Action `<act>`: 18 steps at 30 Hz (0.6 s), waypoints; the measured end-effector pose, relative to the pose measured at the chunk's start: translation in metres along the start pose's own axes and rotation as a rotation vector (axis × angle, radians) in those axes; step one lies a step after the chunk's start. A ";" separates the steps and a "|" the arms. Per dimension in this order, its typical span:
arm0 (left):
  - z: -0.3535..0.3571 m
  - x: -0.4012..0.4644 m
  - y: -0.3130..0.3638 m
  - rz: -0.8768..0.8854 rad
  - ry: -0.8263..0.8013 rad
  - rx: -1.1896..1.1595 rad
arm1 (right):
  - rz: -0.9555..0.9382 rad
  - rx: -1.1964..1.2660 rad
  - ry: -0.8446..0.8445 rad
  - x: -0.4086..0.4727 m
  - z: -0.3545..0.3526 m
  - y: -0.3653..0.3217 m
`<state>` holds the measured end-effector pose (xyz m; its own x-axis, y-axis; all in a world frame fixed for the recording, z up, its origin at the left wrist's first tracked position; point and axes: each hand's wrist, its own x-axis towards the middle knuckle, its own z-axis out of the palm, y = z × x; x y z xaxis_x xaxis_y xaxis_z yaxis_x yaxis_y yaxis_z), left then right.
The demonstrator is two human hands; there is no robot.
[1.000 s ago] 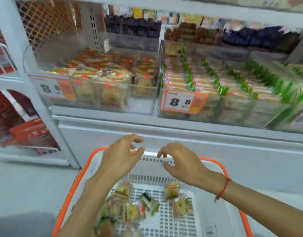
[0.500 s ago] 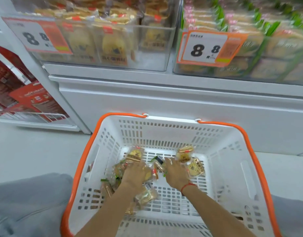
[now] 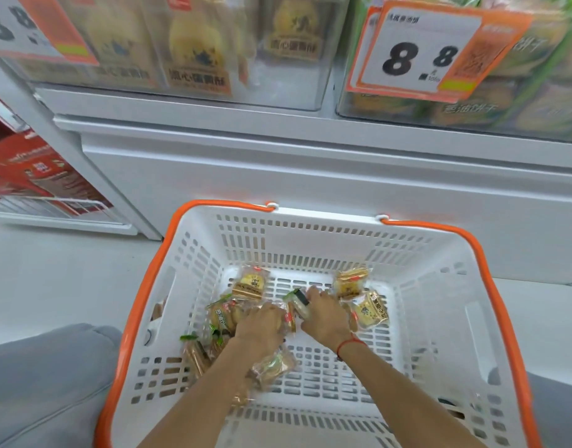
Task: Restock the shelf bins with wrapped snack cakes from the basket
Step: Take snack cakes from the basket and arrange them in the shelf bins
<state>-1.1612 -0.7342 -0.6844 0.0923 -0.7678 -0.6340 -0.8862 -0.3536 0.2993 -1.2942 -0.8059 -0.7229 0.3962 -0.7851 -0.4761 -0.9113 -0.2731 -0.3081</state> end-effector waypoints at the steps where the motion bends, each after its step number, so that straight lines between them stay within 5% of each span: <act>1: -0.003 0.000 0.001 -0.027 0.026 -0.047 | 0.033 0.101 0.020 -0.001 -0.005 0.001; 5: -0.014 -0.006 0.006 -0.041 0.138 -0.205 | 0.186 0.513 -0.076 -0.007 -0.034 0.012; 9: -0.040 -0.005 0.018 0.061 0.105 -0.514 | 0.196 0.967 -0.487 -0.021 -0.088 0.016; 13: -0.081 -0.017 0.034 0.183 0.061 -0.787 | 0.065 0.977 -0.670 -0.038 -0.153 0.010; 18: -0.141 -0.062 0.049 0.313 0.250 -1.001 | -0.073 0.976 -0.629 -0.064 -0.241 -0.009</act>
<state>-1.1463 -0.7795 -0.5296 0.1171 -0.9473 -0.2982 -0.1228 -0.3117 0.9422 -1.3385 -0.8874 -0.4917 0.6796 -0.2955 -0.6715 -0.5189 0.4533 -0.7247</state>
